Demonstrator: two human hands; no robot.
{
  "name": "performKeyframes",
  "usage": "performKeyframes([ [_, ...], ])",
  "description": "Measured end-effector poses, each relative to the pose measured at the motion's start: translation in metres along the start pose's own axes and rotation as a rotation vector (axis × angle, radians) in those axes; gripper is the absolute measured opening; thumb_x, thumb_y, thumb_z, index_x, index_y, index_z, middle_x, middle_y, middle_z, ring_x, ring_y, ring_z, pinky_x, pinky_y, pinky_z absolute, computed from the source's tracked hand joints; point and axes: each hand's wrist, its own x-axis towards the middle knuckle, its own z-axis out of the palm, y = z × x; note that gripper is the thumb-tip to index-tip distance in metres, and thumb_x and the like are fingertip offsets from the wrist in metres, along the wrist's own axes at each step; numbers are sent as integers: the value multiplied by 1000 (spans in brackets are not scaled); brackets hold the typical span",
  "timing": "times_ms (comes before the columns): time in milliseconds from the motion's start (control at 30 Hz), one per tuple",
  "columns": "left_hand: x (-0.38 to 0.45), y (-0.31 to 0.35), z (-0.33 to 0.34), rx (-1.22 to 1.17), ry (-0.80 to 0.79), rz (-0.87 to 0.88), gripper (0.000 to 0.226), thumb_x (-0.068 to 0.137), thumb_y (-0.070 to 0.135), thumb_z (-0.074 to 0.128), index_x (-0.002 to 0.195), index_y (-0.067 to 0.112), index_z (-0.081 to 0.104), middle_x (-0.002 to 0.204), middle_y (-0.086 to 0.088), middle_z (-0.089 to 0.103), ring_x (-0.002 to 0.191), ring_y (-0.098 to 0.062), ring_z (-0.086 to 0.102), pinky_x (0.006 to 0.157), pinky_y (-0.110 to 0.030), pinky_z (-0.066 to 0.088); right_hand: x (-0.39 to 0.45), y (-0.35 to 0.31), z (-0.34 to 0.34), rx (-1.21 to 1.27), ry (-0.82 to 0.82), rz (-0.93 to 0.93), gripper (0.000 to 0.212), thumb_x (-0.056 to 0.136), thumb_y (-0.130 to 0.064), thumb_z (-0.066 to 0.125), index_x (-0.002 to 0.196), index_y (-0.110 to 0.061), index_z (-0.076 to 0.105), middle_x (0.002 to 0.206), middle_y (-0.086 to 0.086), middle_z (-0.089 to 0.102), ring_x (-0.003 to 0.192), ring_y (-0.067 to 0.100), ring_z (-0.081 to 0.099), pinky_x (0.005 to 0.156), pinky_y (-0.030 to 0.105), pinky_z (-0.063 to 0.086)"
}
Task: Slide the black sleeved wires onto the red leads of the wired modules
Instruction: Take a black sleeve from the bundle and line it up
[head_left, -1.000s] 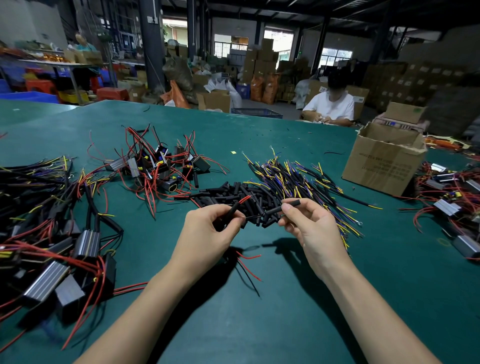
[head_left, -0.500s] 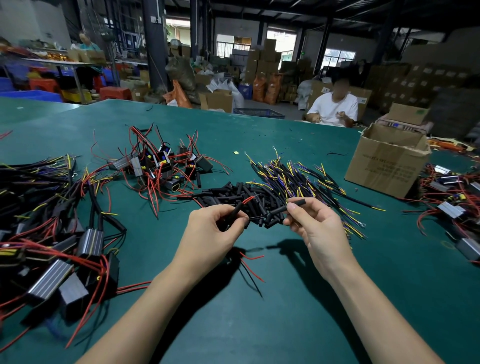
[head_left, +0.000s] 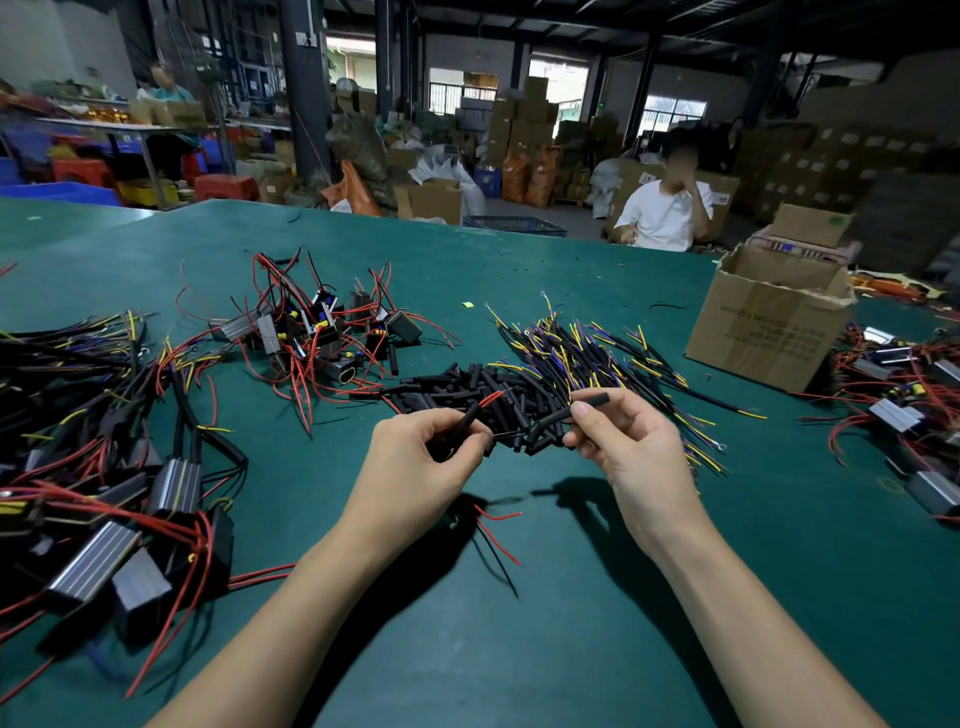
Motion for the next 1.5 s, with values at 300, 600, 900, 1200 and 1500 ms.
performKeyframes([
  [300, 1, -1, 0, 7, -9, 5, 23, 83, 12, 68, 64, 23, 65, 49, 13, 47, 48, -2, 36, 50, -20, 32, -1, 0, 2, -9, -45, 35, 11, 89, -2, 60, 88, -12, 66, 67, -5, 63, 64, 11, 59, 60, 19, 44],
  [600, 2, 2, -2, 0, 8, -33, 24, 84, 11, 68, 65, 25, 66, 50, 14, 51, 50, -3, 39, 52, -21, 34, -3, -2, 3, 34, -102, 124, 9, 88, -5, 62, 88, -11, 68, 72, 1, 66, 65, 12, 59, 62, 22, 44],
  [900, 3, 6, -7, -74, 27, -120, 8, 86, 14, 68, 80, 13, 73, 64, 0, 65, 61, -4, 55, 61, -20, 44, -4, -3, 10, 182, -99, 213, 13, 80, -14, 66, 89, -5, 67, 73, 3, 70, 62, 10, 61, 60, 17, 47],
  [1200, 5, 6, -3, -198, 25, -169, 10, 87, 11, 66, 77, 13, 68, 61, 3, 60, 49, 1, 49, 51, -8, 38, -8, -4, 23, 301, 5, 237, 22, 70, -23, 68, 79, -5, 59, 66, 2, 68, 55, 7, 58, 53, 13, 46],
  [1500, 4, 8, 1, -185, 8, -169, 10, 85, 9, 68, 76, 14, 69, 58, 5, 64, 47, -1, 49, 50, -11, 41, -12, 2, 26, 245, -38, 156, 15, 72, -22, 69, 79, -9, 66, 69, 0, 68, 61, 9, 59, 60, 16, 47],
])
